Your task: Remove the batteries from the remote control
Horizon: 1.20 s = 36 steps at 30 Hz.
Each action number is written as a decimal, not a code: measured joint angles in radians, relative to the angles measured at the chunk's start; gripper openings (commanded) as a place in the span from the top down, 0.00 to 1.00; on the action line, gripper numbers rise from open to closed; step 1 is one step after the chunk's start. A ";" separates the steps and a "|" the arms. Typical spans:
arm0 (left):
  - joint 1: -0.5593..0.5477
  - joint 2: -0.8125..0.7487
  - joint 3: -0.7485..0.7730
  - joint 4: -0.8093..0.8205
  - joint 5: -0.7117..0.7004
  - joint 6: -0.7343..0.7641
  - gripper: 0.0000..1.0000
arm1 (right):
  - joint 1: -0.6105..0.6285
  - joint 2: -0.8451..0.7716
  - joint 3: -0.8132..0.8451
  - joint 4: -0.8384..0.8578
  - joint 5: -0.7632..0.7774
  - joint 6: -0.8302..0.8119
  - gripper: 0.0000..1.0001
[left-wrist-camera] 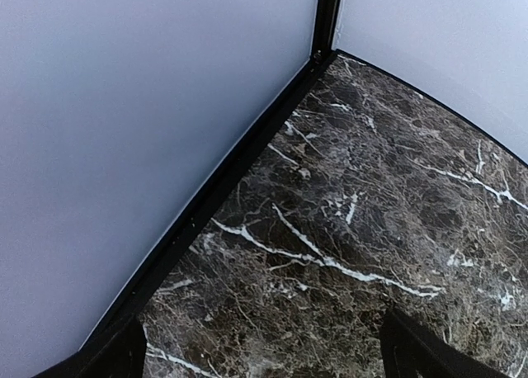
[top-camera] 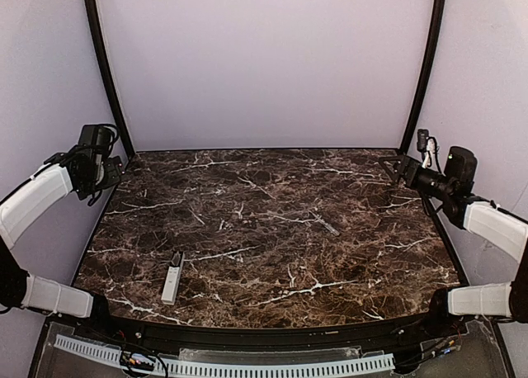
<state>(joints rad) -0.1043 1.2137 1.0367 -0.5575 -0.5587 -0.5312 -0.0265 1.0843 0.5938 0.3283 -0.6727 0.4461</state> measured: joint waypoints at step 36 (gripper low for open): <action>-0.367 0.152 -0.013 -0.290 0.425 0.097 0.18 | 0.086 0.158 0.155 -0.406 -0.003 -0.042 0.01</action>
<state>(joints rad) -0.4713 1.3655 1.0237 -0.8474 -0.1333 -0.4343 0.0597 1.2419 0.7486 -0.0772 -0.6754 0.4038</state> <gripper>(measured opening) 0.839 0.986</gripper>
